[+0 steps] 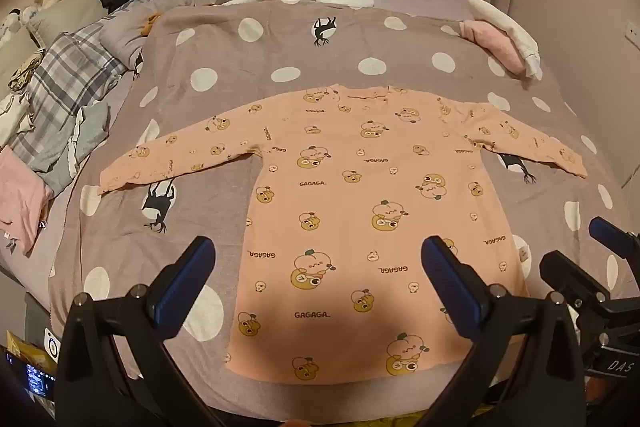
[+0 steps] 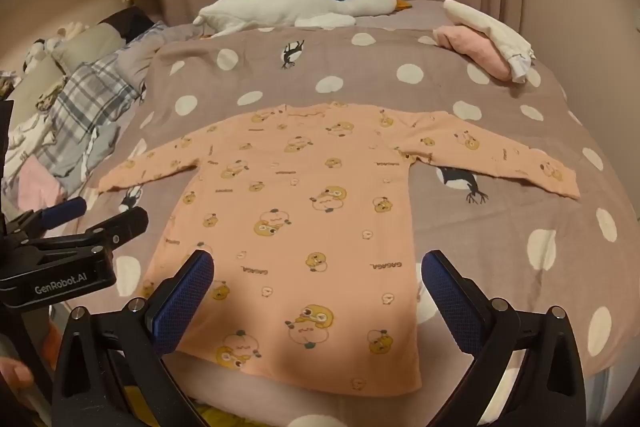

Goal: Fold small clothes

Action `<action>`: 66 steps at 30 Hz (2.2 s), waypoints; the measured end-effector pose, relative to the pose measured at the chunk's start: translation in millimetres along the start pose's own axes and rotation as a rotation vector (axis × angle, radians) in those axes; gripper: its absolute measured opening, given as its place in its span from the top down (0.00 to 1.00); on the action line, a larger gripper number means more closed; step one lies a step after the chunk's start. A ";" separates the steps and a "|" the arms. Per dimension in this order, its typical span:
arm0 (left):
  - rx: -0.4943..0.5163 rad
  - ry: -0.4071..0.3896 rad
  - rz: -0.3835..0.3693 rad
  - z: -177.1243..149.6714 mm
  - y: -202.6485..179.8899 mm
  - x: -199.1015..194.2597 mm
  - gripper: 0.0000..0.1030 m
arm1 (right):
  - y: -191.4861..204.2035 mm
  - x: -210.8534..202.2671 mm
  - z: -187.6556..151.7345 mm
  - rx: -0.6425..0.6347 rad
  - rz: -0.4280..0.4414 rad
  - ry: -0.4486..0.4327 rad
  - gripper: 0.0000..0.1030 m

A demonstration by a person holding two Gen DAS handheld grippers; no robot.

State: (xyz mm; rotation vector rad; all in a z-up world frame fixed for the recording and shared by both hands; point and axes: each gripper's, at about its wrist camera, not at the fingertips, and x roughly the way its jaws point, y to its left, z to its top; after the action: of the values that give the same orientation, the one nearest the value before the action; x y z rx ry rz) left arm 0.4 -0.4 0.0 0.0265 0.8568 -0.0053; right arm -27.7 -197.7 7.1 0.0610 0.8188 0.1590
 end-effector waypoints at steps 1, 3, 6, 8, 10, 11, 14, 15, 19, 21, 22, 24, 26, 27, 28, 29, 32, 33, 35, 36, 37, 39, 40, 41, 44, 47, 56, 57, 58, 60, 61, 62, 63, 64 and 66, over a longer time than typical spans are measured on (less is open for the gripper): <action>-0.001 0.000 -0.001 0.3 0.0 0.3 0.00 | 0.0 -0.2 -0.1 0.000 0.002 -0.004 0.00; -0.001 -0.002 -0.001 0.7 0.0 1.2 0.00 | 0.0 -0.1 -0.2 0.002 0.001 -0.003 0.00; -0.003 -0.003 -0.006 1.7 2.8 2.2 0.00 | 0.0 0.4 -0.1 0.007 -0.001 0.001 0.00; -0.003 0.000 -0.012 1.4 2.1 2.2 0.00 | 0.5 0.8 0.0 0.009 -0.003 0.002 0.00; 0.001 0.003 -0.009 2.4 -1.1 2.7 0.00 | 0.8 -0.1 0.1 0.002 0.003 -0.002 0.00; 0.000 0.004 -0.010 2.5 -1.0 2.8 0.00 | 1.0 -0.2 0.2 0.002 0.003 -0.001 0.00; 0.000 0.005 -0.008 2.6 -1.7 3.3 0.00 | 0.1 -0.4 0.9 0.003 0.006 0.001 0.00; 0.000 0.005 -0.008 2.5 -1.3 3.1 0.00 | 0.1 -0.4 1.0 0.002 0.007 0.001 0.00; 0.002 0.005 -0.008 3.0 -0.3 2.7 0.00 | 0.3 1.7 0.7 0.003 0.007 0.002 0.00; 0.006 0.008 -0.007 0.4 0.2 4.5 0.00 | -0.1 1.3 1.2 0.004 0.006 0.003 0.00; 0.007 0.009 -0.007 -0.2 0.0 5.4 0.00 | -0.4 1.1 1.5 0.005 0.007 0.004 0.00; 0.009 0.010 -0.007 0.1 -0.3 5.9 0.00 | -0.8 2.3 0.1 0.005 0.010 0.005 0.00; 0.009 0.010 -0.007 -0.2 -0.4 6.0 0.00 | -0.4 3.3 -0.5 0.006 0.009 0.007 0.00; 0.010 0.010 -0.007 -0.3 -0.5 6.2 0.00 | -0.3 2.8 -0.3 0.007 0.010 0.006 0.00; 0.010 0.010 -0.006 -0.4 -0.5 6.4 0.00 | -0.1 2.9 -0.4 0.007 0.010 0.006 0.00; 0.011 0.011 -0.006 -0.8 -0.4 6.4 0.00 | 0.3 3.5 -0.9 0.007 0.009 0.005 0.00; 0.013 0.012 -0.008 -2.3 -0.9 7.1 0.00 | -0.5 3.3 -0.2 0.008 0.010 0.008 0.00; 0.015 0.013 -0.008 -2.8 -1.1 7.5 0.00 | 0.6 4.0 -0.9 0.009 0.010 0.008 0.00; 0.016 0.014 -0.009 -3.2 -2.0 8.0 0.00 | 0.3 3.9 -0.8 0.008 0.009 0.008 0.00; 0.019 0.014 -0.008 -3.5 -2.8 8.3 0.00 | 1.4 4.5 -1.8 0.007 0.010 0.008 0.00; 0.018 0.014 -0.008 -3.4 -2.7 8.3 0.00 | -0.2 4.2 -0.5 0.009 0.011 0.010 0.00; 0.019 0.015 -0.009 -3.8 -2.9 8.4 0.00 | -0.5 3.9 -0.1 0.010 0.011 0.010 0.00; 0.020 0.017 -0.009 -3.6 -3.4 8.5 0.00 | -0.2 4.2 -0.1 0.010 0.011 0.010 0.00; 0.023 0.018 -0.008 -3.9 -3.9 8.7 0.00 | -0.7 3.9 0.4 0.010 0.011 0.011 0.00; 0.030 0.022 -0.008 -4.1 -5.5 9.3 0.00 | 2.1 4.1 -1.9 0.009 0.010 0.015 0.00; 0.031 0.023 -0.008 -3.8 -6.0 9.2 0.00 | 0.8 6.2 -3.8 0.013 0.014 0.017 0.00; 0.034 0.023 -0.006 -4.4 -6.8 9.1 0.00 | 1.7 6.1 -4.6 0.016 0.014 0.018 0.00; 0.035 0.023 -0.005 -4.7 -7.0 9.1 0.00 | 2.1 6.2 -5.1 0.015 0.013 0.018 0.00; 0.035 0.023 -0.005 -4.8 -7.1 9.2 0.00 | 1.0 6.1 -3.7 0.014 0.013 0.018 0.00; 0.035 0.023 -0.005 -5.0 -7.2 9.2 0.00 | 1.5 6.2 -4.9 0.015 0.015 0.018 0.00; 0.035 0.024 -0.005 -4.7 -7.1 9.2 0.00 | 0.7 6.1 -3.6 0.016 0.015 0.019 0.00; 0.036 0.024 -0.005 -4.7 -7.2 9.2 0.00 | 0.7 6.0 -3.3 0.015 0.014 0.019 0.00; 0.036 0.024 -0.005 -4.6 -7.0 9.2 0.00 | 1.7 6.5 -4.8 0.016 0.014 0.019 0.00; 0.036 0.024 -0.005 -4.6 -7.0 9.2 0.00 | 0.6 6.1 -3.5 0.016 0.014 0.019 0.00; 0.035 0.025 -0.005 -4.9 -7.0 9.3 0.00 | 0.5 6.0 -3.4 0.016 0.015 0.020 0.00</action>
State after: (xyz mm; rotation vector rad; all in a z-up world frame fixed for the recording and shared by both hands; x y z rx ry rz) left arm 2.7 -7.2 -10.3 0.0576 0.8815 -0.0253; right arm -26.2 -196.2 0.6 0.0805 0.8399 0.1676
